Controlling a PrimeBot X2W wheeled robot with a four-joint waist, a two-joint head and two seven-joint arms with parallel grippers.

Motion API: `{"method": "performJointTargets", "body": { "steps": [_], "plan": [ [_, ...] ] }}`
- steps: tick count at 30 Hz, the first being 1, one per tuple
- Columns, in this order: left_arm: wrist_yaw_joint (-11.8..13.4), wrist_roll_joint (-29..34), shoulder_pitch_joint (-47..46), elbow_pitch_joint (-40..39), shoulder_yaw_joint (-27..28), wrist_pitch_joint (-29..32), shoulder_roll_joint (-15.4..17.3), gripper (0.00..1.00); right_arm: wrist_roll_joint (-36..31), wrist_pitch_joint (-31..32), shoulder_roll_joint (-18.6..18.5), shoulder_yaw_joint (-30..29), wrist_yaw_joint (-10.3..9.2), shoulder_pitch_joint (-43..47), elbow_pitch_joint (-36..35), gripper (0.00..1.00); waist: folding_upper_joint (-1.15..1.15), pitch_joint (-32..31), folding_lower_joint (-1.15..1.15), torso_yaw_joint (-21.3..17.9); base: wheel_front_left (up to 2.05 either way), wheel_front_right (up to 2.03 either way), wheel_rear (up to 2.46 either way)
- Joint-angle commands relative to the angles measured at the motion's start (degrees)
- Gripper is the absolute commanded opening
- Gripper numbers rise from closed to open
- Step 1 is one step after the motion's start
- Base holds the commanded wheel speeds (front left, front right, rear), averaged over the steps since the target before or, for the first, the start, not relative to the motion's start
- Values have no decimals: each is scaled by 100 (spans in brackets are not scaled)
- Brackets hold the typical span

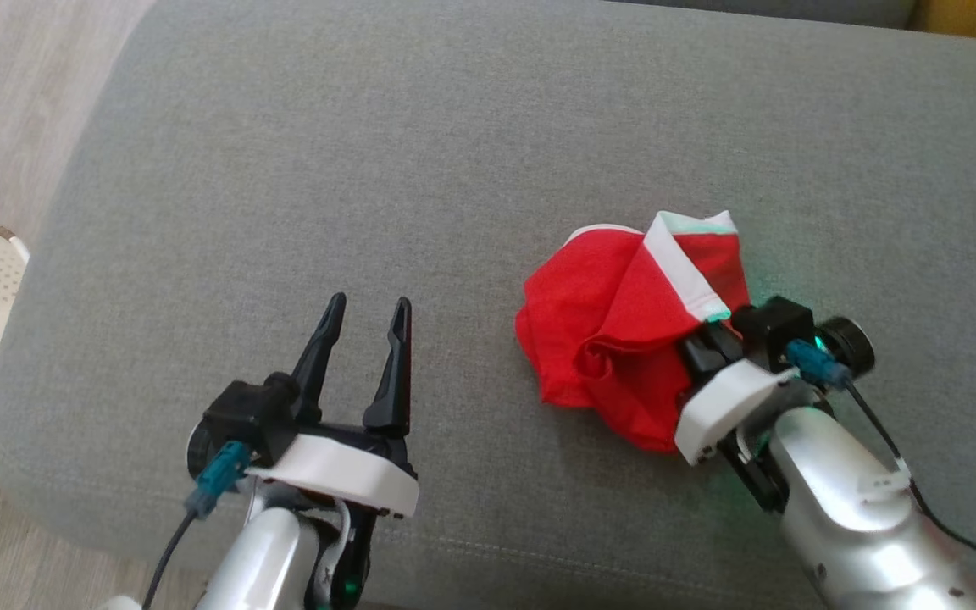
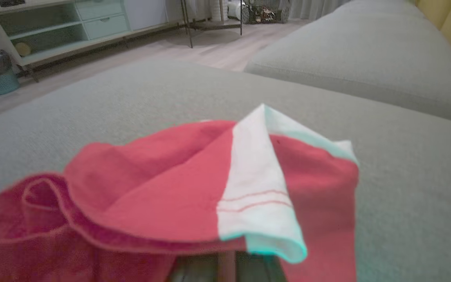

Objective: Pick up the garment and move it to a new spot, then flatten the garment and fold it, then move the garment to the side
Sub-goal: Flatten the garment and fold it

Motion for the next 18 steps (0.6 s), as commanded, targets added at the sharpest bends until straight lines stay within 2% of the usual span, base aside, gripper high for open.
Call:
{"method": "performJointTargets", "body": {
  "steps": [1, 9, 18],
  "plan": [
    [16, -58, -185, -175, 136, -34, 31, 100, 40, -62, 78, 134, -5, -202, -226, 0, 0, -4, 0, 27, 0, 0, 0],
    [36, -132, -186, -199, 71, -34, 31, 100, 64, 232, 86, 460, -5, -525, -398, 0, 0, 85, 0, 302, 0, 0, 0],
    [64, -156, -247, -220, 70, -34, 31, 100, 325, 914, 2, 1042, -5, -787, 283, 0, 0, 188, 0, 512, 0, 0, 0]
  ]
}}
